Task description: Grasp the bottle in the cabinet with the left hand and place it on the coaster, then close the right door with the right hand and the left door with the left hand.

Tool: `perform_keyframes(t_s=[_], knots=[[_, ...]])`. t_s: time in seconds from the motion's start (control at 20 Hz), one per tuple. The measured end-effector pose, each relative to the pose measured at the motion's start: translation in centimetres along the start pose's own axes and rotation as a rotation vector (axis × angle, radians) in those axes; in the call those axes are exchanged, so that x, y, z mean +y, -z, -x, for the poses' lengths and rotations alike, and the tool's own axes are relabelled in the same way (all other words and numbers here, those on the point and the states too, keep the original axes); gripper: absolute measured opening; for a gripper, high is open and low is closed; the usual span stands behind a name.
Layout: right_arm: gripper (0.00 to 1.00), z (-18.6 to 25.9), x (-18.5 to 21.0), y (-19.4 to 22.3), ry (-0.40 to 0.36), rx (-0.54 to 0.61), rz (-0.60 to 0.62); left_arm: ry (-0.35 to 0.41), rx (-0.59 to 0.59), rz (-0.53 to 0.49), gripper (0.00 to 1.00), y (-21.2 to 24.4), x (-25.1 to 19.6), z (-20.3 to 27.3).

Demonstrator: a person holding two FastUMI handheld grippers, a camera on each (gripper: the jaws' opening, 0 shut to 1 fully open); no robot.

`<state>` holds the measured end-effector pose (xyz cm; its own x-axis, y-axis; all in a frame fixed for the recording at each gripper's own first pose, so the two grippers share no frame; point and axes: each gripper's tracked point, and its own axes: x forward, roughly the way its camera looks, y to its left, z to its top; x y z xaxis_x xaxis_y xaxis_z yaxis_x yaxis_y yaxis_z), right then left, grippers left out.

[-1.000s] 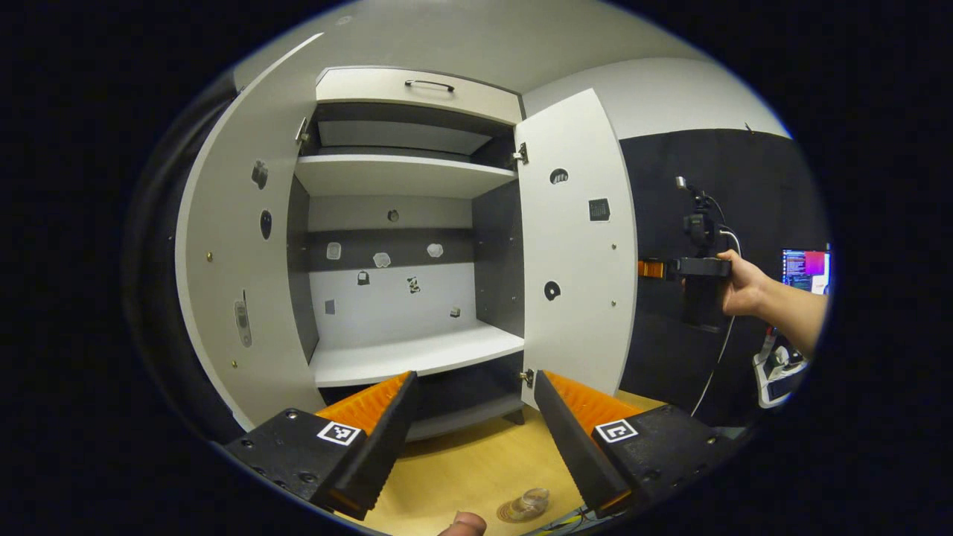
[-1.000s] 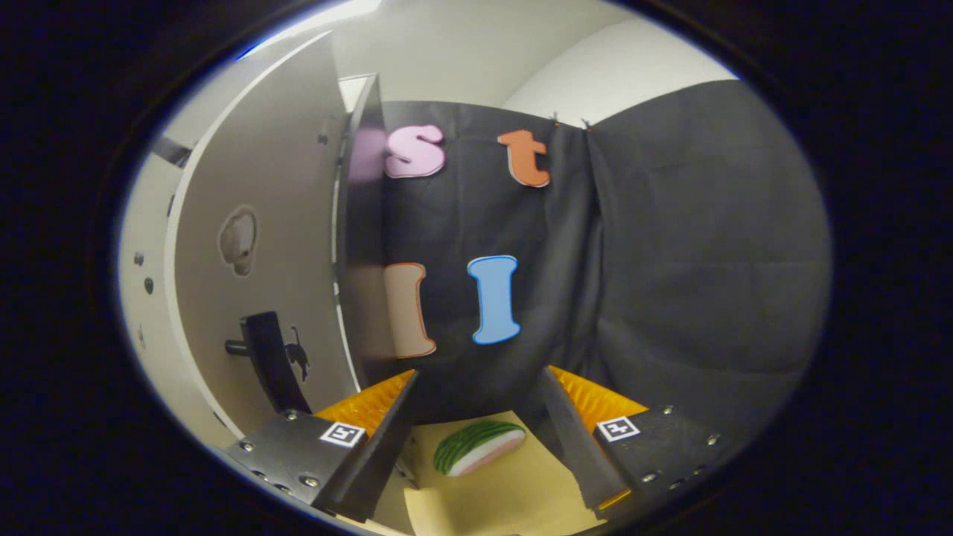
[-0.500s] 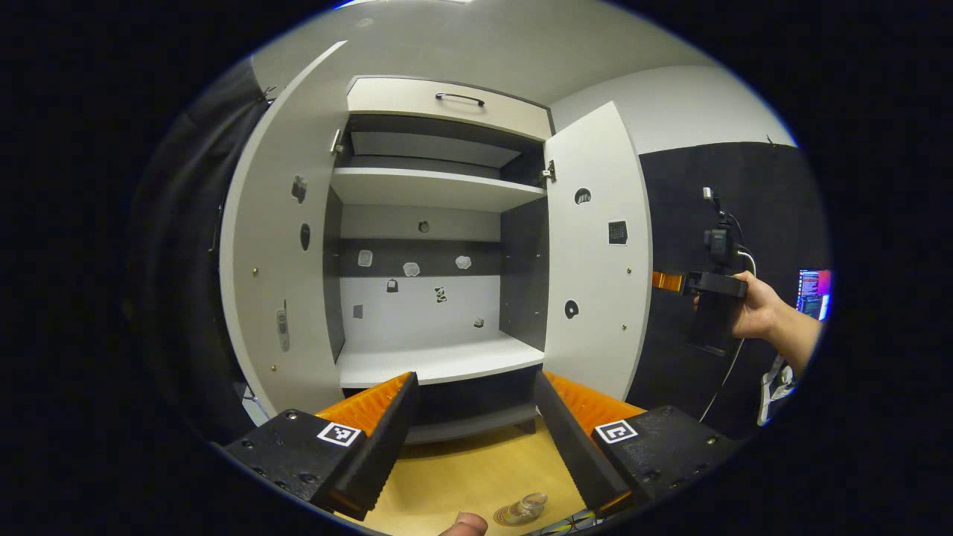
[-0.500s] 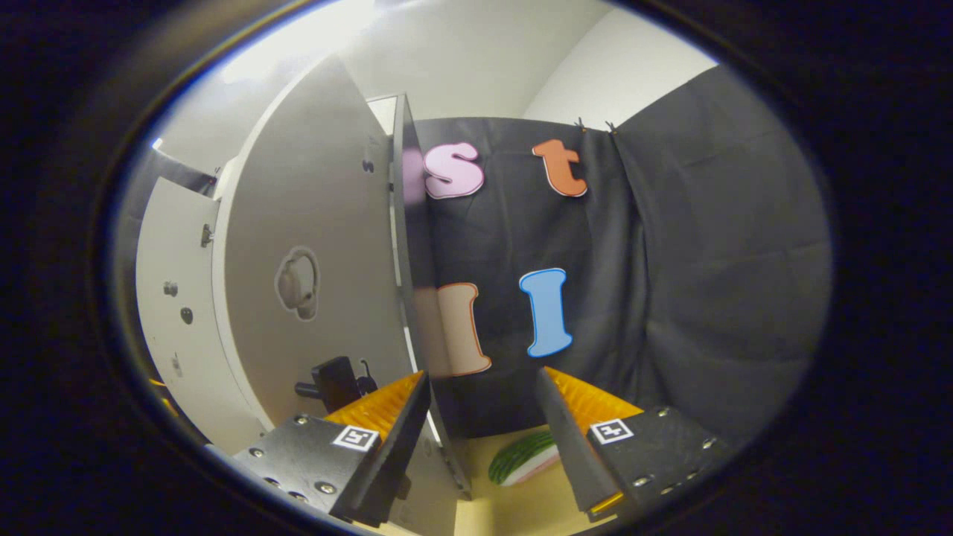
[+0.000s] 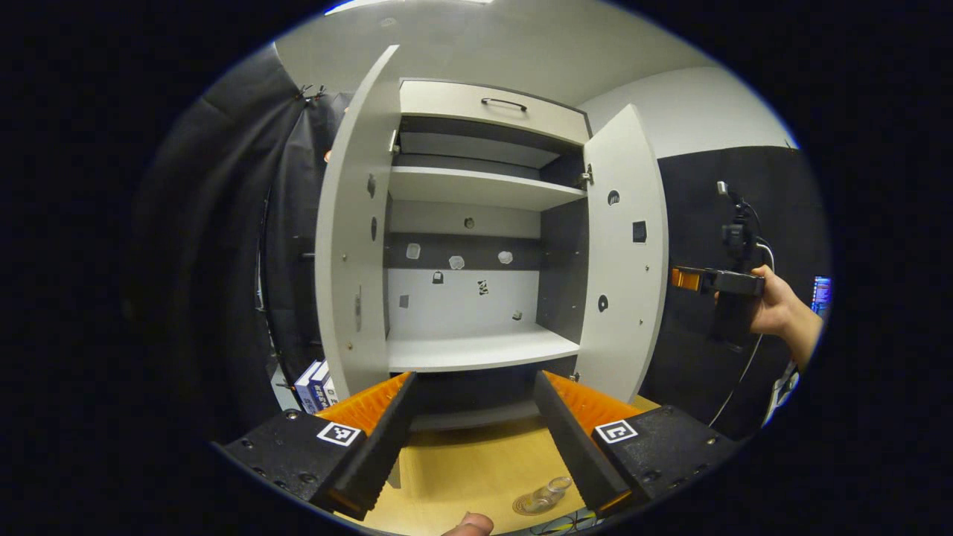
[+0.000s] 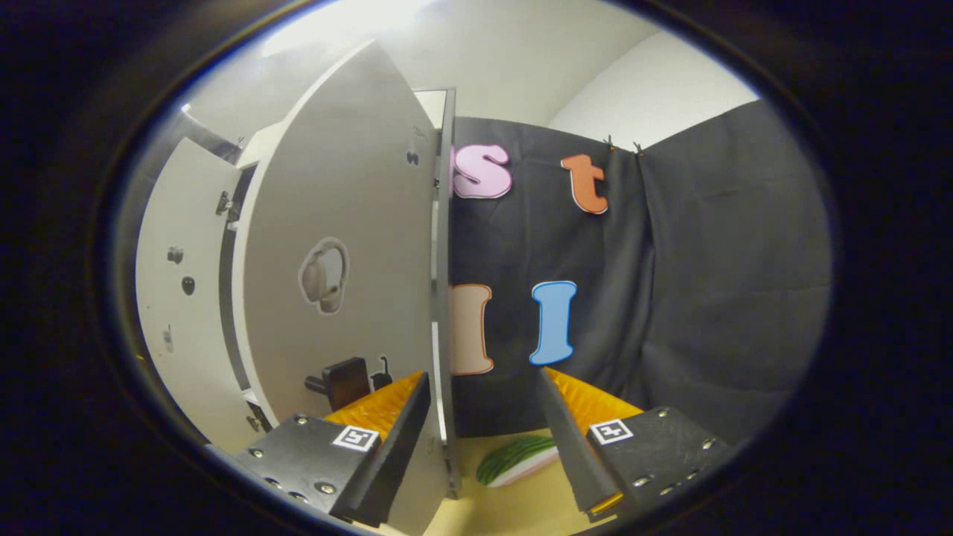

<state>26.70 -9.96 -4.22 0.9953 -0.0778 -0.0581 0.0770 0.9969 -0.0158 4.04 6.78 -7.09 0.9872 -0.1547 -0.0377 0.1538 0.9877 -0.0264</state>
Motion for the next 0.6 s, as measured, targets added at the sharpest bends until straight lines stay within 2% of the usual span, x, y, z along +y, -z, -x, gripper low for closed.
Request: perform_keyframes(t_s=[0.2, 0.45, 0.6], knots=[[0.88, 0.2, -0.1, -0.1, 0.026, -0.007, 0.005, -0.048, -0.014, -0.019, 0.98, -0.4, 2.4, 1.0], [0.88, 0.0, 2.0, 0.4, -0.005, 0.016, -0.002, -0.080, 0.017, 0.006, 0.99, 0.3, 4.0, 1.0], [0.88, -0.4, 2.7, 1.5, 0.002, 0.044, 0.024, -0.098, 0.018, 0.026, 0.99, 0.0, 4.8, 1.1]])
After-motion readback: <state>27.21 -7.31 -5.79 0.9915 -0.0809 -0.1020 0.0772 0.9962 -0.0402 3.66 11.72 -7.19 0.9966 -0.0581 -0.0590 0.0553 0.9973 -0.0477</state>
